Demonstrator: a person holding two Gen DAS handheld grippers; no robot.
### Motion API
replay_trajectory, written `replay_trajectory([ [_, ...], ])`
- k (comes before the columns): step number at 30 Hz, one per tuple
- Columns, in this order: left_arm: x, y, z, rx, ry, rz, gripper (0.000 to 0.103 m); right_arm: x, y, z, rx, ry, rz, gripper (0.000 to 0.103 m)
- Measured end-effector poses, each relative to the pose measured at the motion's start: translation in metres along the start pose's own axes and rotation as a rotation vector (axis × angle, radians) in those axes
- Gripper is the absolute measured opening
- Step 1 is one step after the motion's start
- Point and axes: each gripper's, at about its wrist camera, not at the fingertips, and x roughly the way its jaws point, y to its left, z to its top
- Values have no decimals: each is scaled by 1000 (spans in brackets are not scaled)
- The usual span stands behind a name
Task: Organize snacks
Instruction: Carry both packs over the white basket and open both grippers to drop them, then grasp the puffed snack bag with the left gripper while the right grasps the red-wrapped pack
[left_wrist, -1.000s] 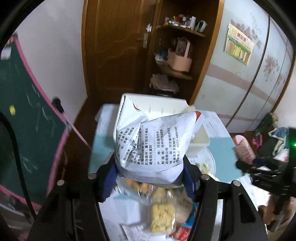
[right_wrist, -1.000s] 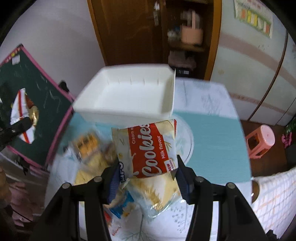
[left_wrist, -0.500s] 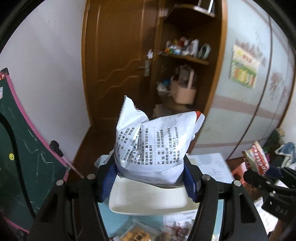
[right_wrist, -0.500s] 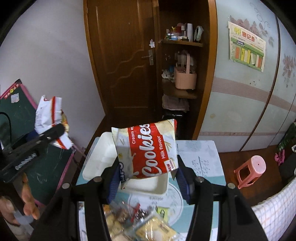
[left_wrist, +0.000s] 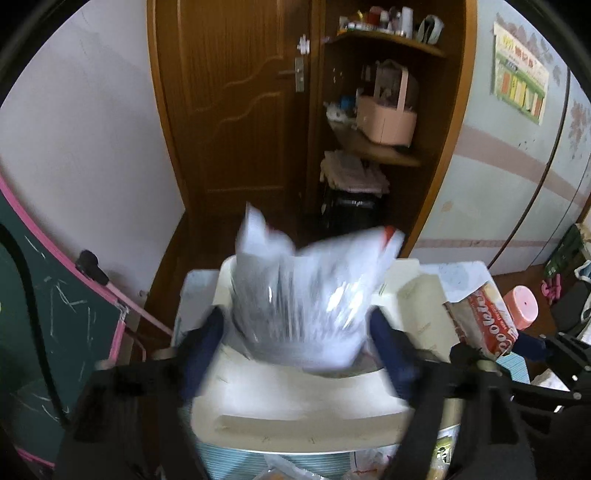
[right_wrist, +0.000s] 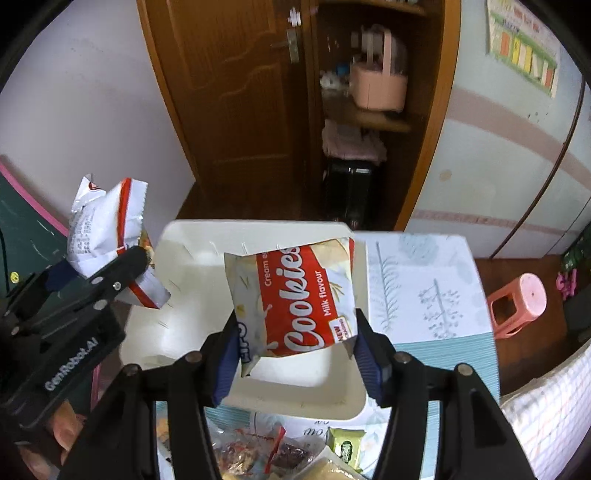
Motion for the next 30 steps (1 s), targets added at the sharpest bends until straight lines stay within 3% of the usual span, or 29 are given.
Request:
replay_trajectory([
  [1, 4, 1, -2, -3, 9, -1, 102, 9, -4, -3, 8, 15, 13, 61],
  [5, 23, 5, -8, -10, 70, -1, 102, 29, -16, -10, 66, 69, 70, 65],
  [10, 28, 10, -14, -33, 129, -43, 102, 38, -19, -19, 72, 126, 65, 65],
  [21, -16, -7, -16, 20, 61, -51, 102, 6, 1, -28, -25, 74, 19, 65],
  [30, -55, -12, -22, 62, 21, -31, 102, -19, 10, -39, -35, 62, 29, 65],
])
